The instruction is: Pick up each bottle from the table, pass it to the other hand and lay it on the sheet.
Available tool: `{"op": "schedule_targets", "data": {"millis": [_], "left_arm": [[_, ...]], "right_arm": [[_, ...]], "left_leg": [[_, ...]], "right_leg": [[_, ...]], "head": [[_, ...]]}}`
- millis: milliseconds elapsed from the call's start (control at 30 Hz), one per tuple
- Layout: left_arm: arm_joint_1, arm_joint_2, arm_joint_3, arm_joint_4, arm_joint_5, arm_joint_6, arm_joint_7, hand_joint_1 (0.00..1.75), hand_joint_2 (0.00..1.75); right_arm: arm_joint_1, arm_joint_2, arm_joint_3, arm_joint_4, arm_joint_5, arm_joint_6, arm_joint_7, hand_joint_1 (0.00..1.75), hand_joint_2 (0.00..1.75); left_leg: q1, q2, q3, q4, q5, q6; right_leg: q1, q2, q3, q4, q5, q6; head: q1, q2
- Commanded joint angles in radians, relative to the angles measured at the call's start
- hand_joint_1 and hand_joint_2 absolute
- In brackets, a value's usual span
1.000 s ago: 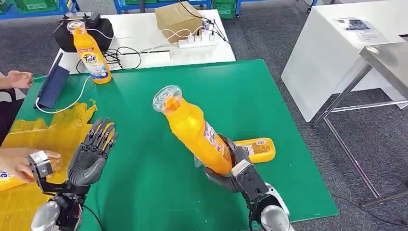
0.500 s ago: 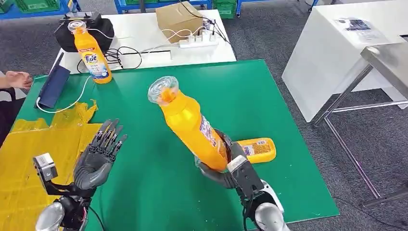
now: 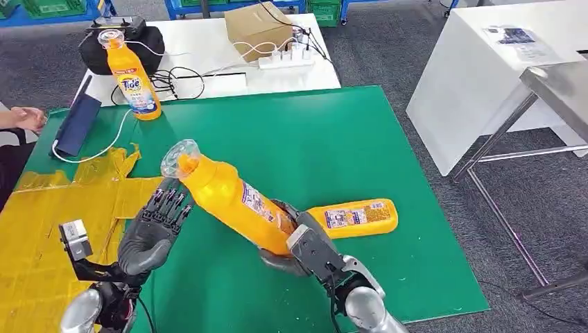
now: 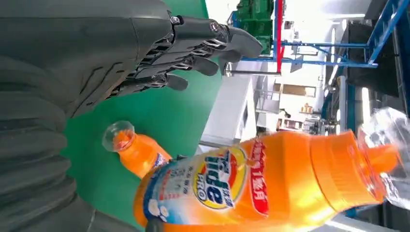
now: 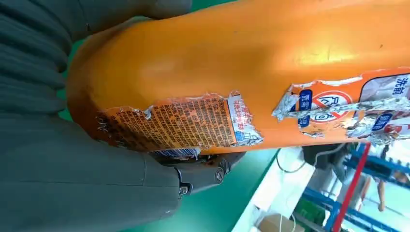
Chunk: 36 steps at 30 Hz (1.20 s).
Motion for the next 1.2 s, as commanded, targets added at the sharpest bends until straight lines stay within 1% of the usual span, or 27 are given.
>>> {"op": "schedule_targets", "data": {"millis": [33, 167, 467, 533, 600, 633, 767, 900, 933, 1067, 1100, 1200], "left_arm": [[-0.082, 0.003, -0.068, 0.089, -0.022, -0.001, -0.003, 0.0, 1.75], [-0.097, 0.002, -0.076, 0.109, -0.032, 0.008, -0.004, 0.0, 1.75], [-0.094, 0.003, -0.076, 0.103, -0.032, 0.007, -0.004, 0.0, 1.75], [-0.099, 0.006, -0.081, 0.107, -0.052, 0.018, -0.003, 0.0, 1.75], [-0.114, 0.028, -0.112, 0.096, -0.282, 0.172, -0.061, 0.0, 1.75], [-0.128, 0.02, -0.115, 0.099, -0.341, 0.206, -0.08, 0.0, 1.75], [-0.146, 0.012, -0.117, 0.137, -0.362, 0.19, -0.075, 0.0, 1.75], [-0.14, 0.019, -0.137, 0.142, -0.345, 0.14, -0.087, 0.0, 1.75], [-0.136, 0.031, -0.16, 0.134, -0.335, 0.098, -0.103, 0.0, 1.75], [-0.105, 0.039, -0.197, 0.088, -0.354, 0.093, -0.127, 0.0, 1.75], [-0.105, 0.04, -0.198, 0.086, -0.354, 0.093, -0.128, 1.75, 1.75], [-0.109, 0.045, -0.204, 0.085, -0.353, 0.089, -0.146, 1.75, 1.75]], "right_arm": [[-0.17, 0.002, 0.212, 0.171, -0.01, 0.025, 0.048, 1.75, 1.75], [-0.198, 0.015, 0.263, 0.219, -0.022, 0.022, 0.057, 1.75, 1.75], [-0.196, 0.008, 0.265, 0.214, -0.024, 0.019, 0.056, 1.75, 1.75], [-0.199, 0.012, 0.277, 0.217, -0.027, 0.019, 0.058, 1.75, 1.75], [-0.2, 0.022, 0.305, 0.214, -0.023, 0.011, 0.072, 1.75, 1.75], [-0.203, 0.025, 0.317, 0.21, -0.021, 0.009, 0.078, 1.75, 1.75], [-0.216, 0.027, 0.334, 0.222, -0.024, 0.004, 0.089, 1.75, 1.75], [-0.217, 0.023, 0.336, 0.229, -0.029, 0.002, 0.089, 1.75, 1.75], [-0.216, 0.023, 0.334, 0.233, -0.036, 0.006, 0.092, 1.75, 1.75], [-0.213, 0.022, 0.338, 0.256, -0.038, 0.002, 0.091, 1.75, 1.75], [-0.213, 0.022, 0.337, 0.258, -0.038, 0.002, 0.09, 1.75, 1.75], [-0.213, 0.023, 0.335, 0.264, -0.039, 0.0, 0.087, 1.75, 1.75]], "left_leg": [[-0.001, -0.001, 0.001, -0.001, 0.001, 0.002], [-0.002, -0.003, 0.002, -0.002, 0.002, 0.003], [-0.002, -0.005, 0.002, -0.002, 0.002, 0.004], [-0.002, -0.004, 0.001, -0.001, 0.001, 0.003], [-0.002, -0.004, 0.001, -0.001, 0.002, 0.003], [-0.002, -0.004, 0.0, -0.001, 0.002, 0.003], [-0.003, -0.006, 0.0, -0.001, 0.002, 0.004], [-0.002, -0.005, 0.0, -0.001, 0.002, 0.004], [-0.002, -0.005, 0.0, -0.001, 0.002, 0.004], [-0.003, -0.005, 0.001, -0.002, 0.002, 0.004], [-0.002, -0.005, 0.0, -0.001, 0.002, 0.004], [-0.002, -0.005, 0.0, -0.001, 0.002, 0.004]], "right_leg": [[-0.001, 0.001, 0.0, 0.0, 0.001, -0.001], [-0.001, 0.0, 0.001, 0.0, 0.001, -0.001], [-0.002, -0.002, 0.002, 0.0, 0.0, -0.001], [-0.001, -0.002, 0.001, 0.0, 0.0, -0.001], [-0.002, -0.002, 0.001, 0.0, 0.0, -0.001], [-0.001, -0.002, 0.0, 0.0, 0.0, -0.001], [-0.002, -0.003, -0.001, 0.001, 0.0, -0.001], [-0.002, -0.002, 0.0, 0.0, 0.0, -0.001], [-0.002, -0.003, 0.001, 0.0, 0.0, -0.001], [-0.002, -0.002, 0.001, 0.0, 0.0, -0.001], [-0.002, -0.003, 0.001, 0.0, 0.0, 0.0], [-0.002, -0.003, 0.0, 0.0, 0.0, -0.001]], "head": [[0.0, 0.0], [0.0, 0.0], [0.0, 0.0], [0.0, 0.0], [0.0, 0.0], [0.0, 0.0], [0.0, 0.0], [0.0, 0.0], [0.0, 0.0], [0.0, 0.0], [0.0, 0.0], [0.0, 0.0]]}}
